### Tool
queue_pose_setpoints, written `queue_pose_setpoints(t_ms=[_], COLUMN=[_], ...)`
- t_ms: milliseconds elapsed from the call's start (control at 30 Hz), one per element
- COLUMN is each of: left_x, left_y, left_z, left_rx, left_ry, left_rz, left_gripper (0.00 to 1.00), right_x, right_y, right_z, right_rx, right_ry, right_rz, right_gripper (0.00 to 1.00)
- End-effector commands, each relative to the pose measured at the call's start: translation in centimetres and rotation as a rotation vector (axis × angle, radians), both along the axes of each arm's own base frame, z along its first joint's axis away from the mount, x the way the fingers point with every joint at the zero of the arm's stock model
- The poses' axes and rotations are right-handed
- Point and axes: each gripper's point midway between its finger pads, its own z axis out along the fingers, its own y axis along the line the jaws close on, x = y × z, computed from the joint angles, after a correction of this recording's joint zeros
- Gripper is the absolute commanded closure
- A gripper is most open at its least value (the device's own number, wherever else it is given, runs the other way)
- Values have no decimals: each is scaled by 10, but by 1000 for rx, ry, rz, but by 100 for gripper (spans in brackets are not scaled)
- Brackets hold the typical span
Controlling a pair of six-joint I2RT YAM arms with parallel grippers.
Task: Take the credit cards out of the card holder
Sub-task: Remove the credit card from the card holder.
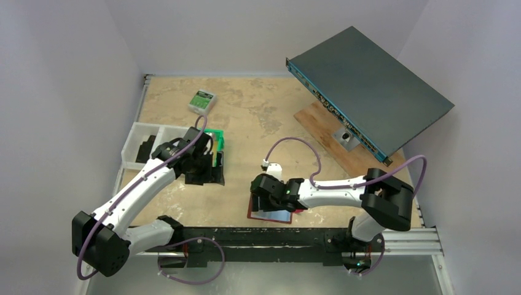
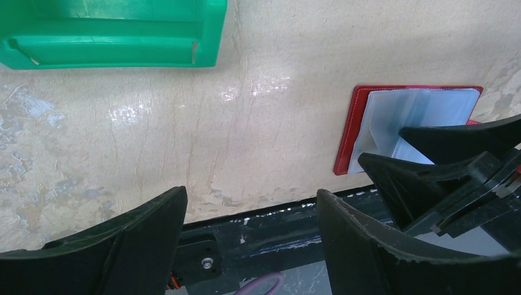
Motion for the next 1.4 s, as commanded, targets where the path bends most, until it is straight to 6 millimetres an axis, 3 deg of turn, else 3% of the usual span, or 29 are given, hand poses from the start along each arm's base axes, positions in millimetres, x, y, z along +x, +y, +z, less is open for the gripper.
queue_pose_setpoints(t_ms=[0, 267, 467, 600, 1000, 1167, 1367], left_x=[5, 3, 3, 4, 3, 4, 3], left_y=[-5, -5, -5, -6, -7, -8, -12], left_z=[5, 2, -1, -3, -4, -6, -7], left_rx=[-38, -41, -35, -43, -45, -50, -66], left_ry=[-21, -13, -7, -5, -1, 7, 18], left_rz=[16, 18, 21, 20, 9, 8, 5], left_gripper=[23, 23, 23, 23, 23, 23, 23], right_x=[-2, 8, 14, 14, 18, 13, 5], right_y=[-30, -41, -19, -13, -29, -25, -21], right_z=[-13, -2, 23, 20, 8, -5, -13], right_rx=[-51, -62, -57, -74, -202, -201, -156], right_ry=[28, -5, -61, -54, -53, -26, 12], right_rz=[-48, -76, -43, -40, -94, -72, -56], right_gripper=[36, 36, 36, 36, 37, 49, 73])
